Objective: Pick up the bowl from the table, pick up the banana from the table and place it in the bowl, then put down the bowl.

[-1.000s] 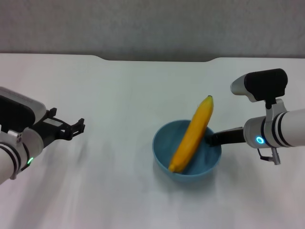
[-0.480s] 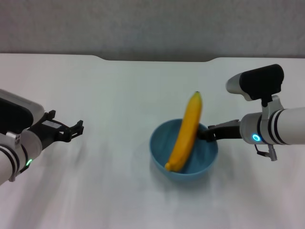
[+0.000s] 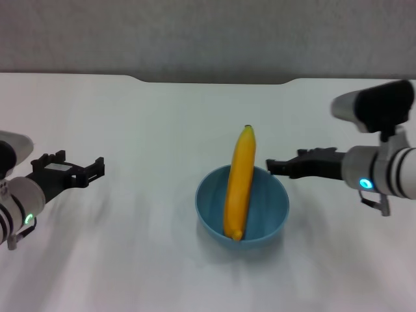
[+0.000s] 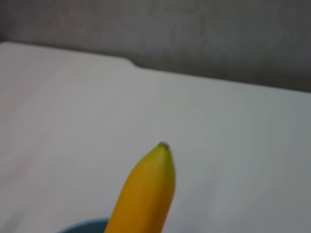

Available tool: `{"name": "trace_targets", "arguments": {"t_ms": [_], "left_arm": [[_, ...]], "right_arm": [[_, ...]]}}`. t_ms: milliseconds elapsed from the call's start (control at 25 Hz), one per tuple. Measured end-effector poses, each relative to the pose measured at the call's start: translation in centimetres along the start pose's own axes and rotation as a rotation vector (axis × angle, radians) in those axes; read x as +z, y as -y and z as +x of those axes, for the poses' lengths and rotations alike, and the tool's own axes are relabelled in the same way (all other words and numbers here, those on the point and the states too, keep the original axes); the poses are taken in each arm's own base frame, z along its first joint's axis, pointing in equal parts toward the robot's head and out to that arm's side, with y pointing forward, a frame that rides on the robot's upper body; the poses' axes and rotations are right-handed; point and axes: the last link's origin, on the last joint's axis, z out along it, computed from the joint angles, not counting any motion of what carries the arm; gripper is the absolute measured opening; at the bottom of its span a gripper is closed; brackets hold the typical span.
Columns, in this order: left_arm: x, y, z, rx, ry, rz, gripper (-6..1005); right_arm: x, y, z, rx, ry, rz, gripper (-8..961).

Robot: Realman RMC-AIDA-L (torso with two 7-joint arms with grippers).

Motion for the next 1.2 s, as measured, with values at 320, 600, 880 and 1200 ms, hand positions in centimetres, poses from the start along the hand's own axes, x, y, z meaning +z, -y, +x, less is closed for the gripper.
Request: {"name": "trace_targets", "arguments": {"t_ms": [320,600,880,1200], "left_arm": [[-1.1,0.9,0.2,-0.104,-0.079,-0.065,876],[-2.4,1.8,-0.3,-0.166,-0.187,-0.118,829],[-2.5,1.5,-2.0,-0.177,-0.198,-0.097,814],[-2.6,0.8,-2.1,-0.175,-0.213,-0.129,814]], "right_arm": [[-2.5,2.2,0.7,-0.036,0.105,0.076,829],[-4.2,2.4,1.5,-0.035,0.260,0.196,825],[-4.0,-0.9,2.1,-0.090,0.368,0.244,821],[-4.3,-3.3,3.4,-0.134,0.515,0.349,819]]}}
